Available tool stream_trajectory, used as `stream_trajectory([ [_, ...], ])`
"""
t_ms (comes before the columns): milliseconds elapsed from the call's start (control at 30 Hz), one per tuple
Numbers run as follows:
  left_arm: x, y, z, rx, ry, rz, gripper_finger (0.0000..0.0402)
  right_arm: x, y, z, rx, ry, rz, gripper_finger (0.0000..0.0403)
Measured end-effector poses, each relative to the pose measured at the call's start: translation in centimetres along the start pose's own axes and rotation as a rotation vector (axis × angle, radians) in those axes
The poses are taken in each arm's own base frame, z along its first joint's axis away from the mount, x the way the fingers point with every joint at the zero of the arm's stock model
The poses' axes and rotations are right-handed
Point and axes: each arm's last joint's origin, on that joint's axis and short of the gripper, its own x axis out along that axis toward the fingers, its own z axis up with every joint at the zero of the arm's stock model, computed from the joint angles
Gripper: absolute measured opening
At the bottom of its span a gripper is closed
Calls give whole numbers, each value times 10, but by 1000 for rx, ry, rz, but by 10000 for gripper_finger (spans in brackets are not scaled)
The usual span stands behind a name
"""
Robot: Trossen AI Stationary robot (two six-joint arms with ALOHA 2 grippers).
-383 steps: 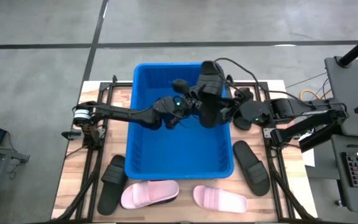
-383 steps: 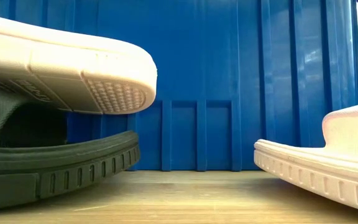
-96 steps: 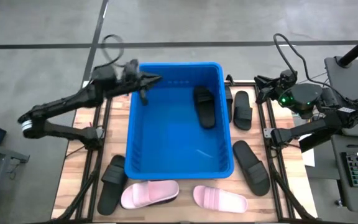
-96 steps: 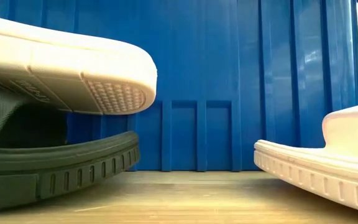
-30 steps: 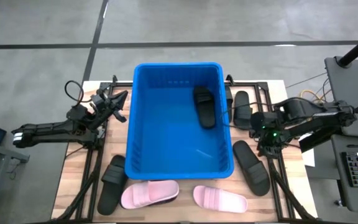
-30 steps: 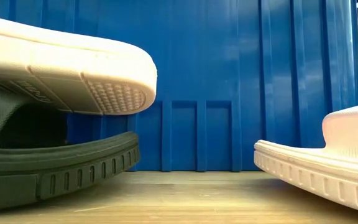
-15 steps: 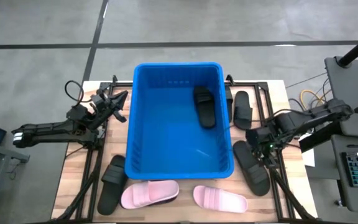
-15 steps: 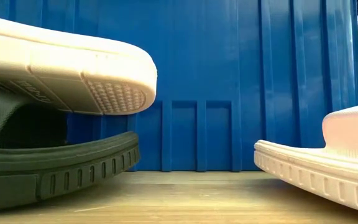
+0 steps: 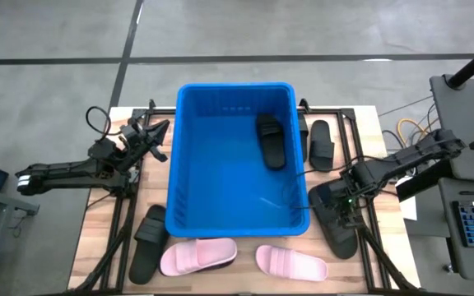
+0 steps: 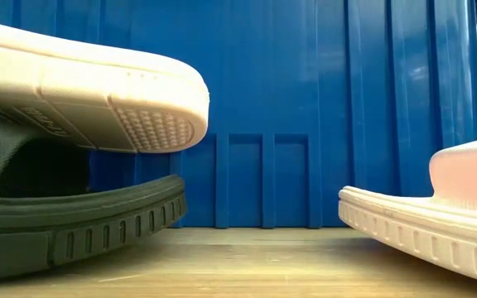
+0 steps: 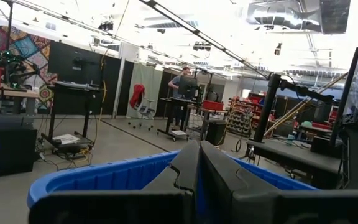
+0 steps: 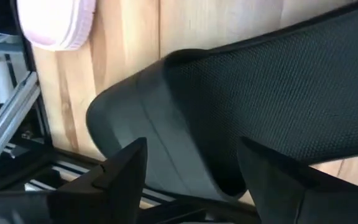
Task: Pick and place slides into bin
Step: Put the black slides into the blue organizer bin
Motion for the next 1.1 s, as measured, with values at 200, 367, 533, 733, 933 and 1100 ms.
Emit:
stream_trajectory([
  [200,0,0,0,-2,-1,0,0,13,-4,2,33,15,33,230],
  [367,0,0,0,-2,0,0,0,21,-3,3,21,57,123,216],
  [533,0,0,0,-2,0,0,0,25,-1,0,-1,84,123,184],
  [733,0,0,0,-1,1,0,0,26,0,0,2,94,124,106],
  [933,0,0,0,-2,-1,1,0,23,3,1,-5,93,156,18],
  [1100,0,0,0,-1,1,1,0,14,11,6,-5,90,232,13],
])
